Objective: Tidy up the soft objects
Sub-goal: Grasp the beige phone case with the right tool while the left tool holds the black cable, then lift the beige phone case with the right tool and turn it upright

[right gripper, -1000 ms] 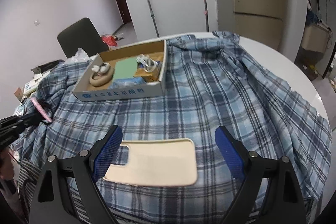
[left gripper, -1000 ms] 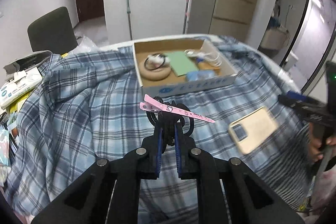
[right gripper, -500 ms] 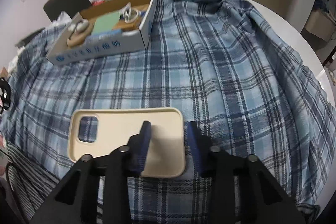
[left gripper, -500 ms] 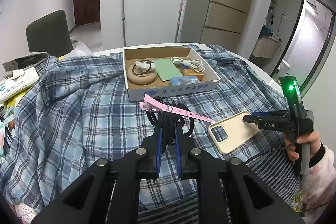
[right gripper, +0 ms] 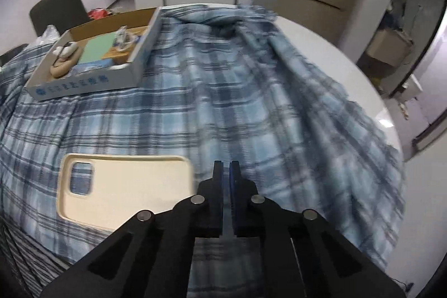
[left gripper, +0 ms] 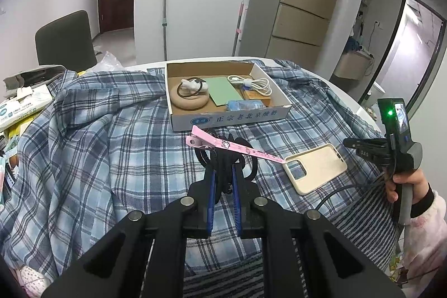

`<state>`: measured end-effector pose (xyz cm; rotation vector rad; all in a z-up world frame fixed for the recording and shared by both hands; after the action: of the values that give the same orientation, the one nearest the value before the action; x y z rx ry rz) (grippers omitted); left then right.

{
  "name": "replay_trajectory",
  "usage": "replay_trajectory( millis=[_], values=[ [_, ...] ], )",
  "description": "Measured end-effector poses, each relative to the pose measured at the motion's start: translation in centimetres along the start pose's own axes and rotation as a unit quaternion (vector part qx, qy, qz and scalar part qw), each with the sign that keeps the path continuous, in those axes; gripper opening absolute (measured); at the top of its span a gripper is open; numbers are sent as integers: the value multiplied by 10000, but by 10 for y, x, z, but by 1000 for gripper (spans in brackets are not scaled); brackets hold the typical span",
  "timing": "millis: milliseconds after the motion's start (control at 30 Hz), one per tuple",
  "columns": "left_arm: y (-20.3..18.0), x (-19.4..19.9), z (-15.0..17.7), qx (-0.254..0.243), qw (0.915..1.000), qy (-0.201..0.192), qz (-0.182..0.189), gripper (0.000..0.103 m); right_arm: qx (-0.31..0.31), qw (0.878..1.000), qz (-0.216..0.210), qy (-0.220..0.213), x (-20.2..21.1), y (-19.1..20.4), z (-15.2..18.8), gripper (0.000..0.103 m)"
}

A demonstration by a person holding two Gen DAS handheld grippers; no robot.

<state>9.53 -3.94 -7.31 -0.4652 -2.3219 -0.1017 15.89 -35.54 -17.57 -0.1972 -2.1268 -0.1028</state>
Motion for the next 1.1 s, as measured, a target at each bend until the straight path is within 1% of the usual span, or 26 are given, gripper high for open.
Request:
replay_trajectory(
  millis=[67, 133, 233, 300, 333, 367, 400, 433, 467, 533, 600, 733, 900, 1100],
  values=[
    [0, 2, 1, 6, 10000, -11, 28, 12, -50, 9999, 45, 111, 3, -12, 4, 4],
    [0, 2, 2, -7, 10000, -13, 34, 12, -119, 9995, -112, 261, 6, -13, 11, 4],
    [0, 1, 4, -20, 10000, 4, 54, 12, 150, 9976, -450, 501, 13, 4, 28, 4],
    [0, 0, 4, -7, 10000, 3, 60, 12, 396, 9953, -754, 466, 21, 23, 34, 7],
    [0, 1, 4, -1, 10000, -2, 66, 12, 538, 9938, -862, 460, 24, 31, 36, 13],
    [0, 1, 4, 0, 10000, -5, 71, 12, 659, 9927, -899, 460, 26, 38, 38, 21],
    [0, 2, 4, 0, 10000, -8, 71, 12, 783, 9916, -924, 457, 28, 46, 40, 27],
    [0, 2, 4, -1, 10000, -14, 66, 12, 907, 9901, -966, 467, 29, 53, 43, 38],
    [0, 3, 4, -3, 10000, -23, 64, 12, 1030, 9883, -1017, 482, 30, 60, 47, 42],
    [1, 6, 5, 1, 10000, -48, 57, 12, 1259, 9848, -1041, 587, 27, 72, 54, 42],
    [2, 8, 6, 8, 10000, -54, 62, 12, 1400, 9841, -878, 645, 22, 76, 59, 42],
    [7, 9, 8, 63, 10000, -51, 51, 12, 1526, 9843, -740, 497, 20, 84, 54, 42],
    [7, 9, 8, 44, 9999, -35, 87, 12, 1630, 9835, -680, 384, 10, 97, 40, 42],
    [3, 5, 10, -27, 9999, 14, 138, 12, 1453, 9865, -711, 258, -6, 112, 8, 42]
  ],
)
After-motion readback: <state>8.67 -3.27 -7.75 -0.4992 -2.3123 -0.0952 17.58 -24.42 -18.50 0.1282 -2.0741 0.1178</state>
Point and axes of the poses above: each gripper's, at about its wrist camera, not at the fingertips, and x roughly against the way its jaws point, y to its left, z to its underside, the point moved 9 cm from there along -x, roughly the way its jaws point, and after that the axes turned 8 degrees about -x, right-handed, at the moved point
